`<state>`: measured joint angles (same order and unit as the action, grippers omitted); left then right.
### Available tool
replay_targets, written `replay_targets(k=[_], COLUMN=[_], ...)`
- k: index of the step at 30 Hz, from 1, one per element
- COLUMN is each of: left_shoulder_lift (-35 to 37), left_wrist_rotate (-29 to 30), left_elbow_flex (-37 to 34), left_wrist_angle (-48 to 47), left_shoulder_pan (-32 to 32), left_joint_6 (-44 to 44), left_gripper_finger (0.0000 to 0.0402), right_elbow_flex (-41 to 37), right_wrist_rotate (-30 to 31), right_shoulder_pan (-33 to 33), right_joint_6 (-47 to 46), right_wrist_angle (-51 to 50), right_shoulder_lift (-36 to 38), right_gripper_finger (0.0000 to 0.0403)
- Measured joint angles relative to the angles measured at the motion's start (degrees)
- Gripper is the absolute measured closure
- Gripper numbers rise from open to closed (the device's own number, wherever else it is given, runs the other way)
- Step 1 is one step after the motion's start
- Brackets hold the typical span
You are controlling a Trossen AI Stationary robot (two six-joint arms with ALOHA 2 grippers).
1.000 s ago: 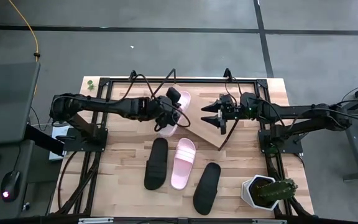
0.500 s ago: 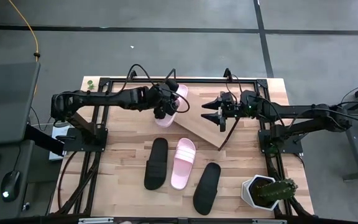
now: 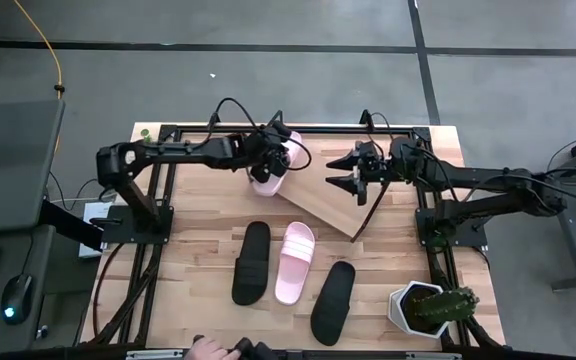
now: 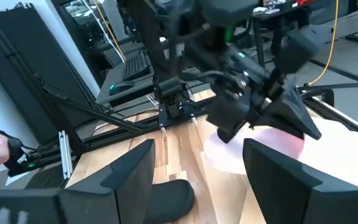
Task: Pick and place slides into the shelf
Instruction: Put the left pink slipper on the shelf
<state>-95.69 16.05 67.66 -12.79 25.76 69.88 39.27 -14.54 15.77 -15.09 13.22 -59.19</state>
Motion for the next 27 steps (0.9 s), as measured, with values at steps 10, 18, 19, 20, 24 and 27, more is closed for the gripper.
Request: replay_targets(k=[10,18,19,20,24,27], left_shoulder_lift=[-1.8,-2.6,-2.8,-3.3,-4.6,-5.0], left_wrist_rotate=[0.6,-0.4,-0.4,-0.2,0.0,0.8], left_elbow_flex=[0.0,0.0,0.0,0.0,0.0,-0.1], left_wrist_angle=[3.3,2.0,1.5,1.9,1.6,0.9], left_shoulder_pan=[0.6,0.6,0.6,0.6,0.9,1.2], left_joint_6=[1.9,2.3,2.4,2.7,3.8,4.5], left_gripper_finger=[0.0401,0.0401,0.0401,0.0401,0.0401,0.0401], right_elbow_flex=[0.0,0.0,0.0,0.0,0.0,0.0], right_wrist_rotate=[-3.9,-5.7,-5.7,-5.7,-5.8,-5.8], right_shoulder_pan=[2.9,3.7,3.6,3.6,3.6,3.5], right_joint_6=[1.0,0.3,0.3,0.3,-0.1,-0.1], right_wrist_angle=[0.1,-0.3,-0.3,-0.3,-0.1,-0.2], right_shoulder_lift=[0.1,0.1,0.1,0.1,0.1,0.1], right_gripper_finger=[0.0169,0.0169,0.0169,0.0169,0.0169,0.0169])
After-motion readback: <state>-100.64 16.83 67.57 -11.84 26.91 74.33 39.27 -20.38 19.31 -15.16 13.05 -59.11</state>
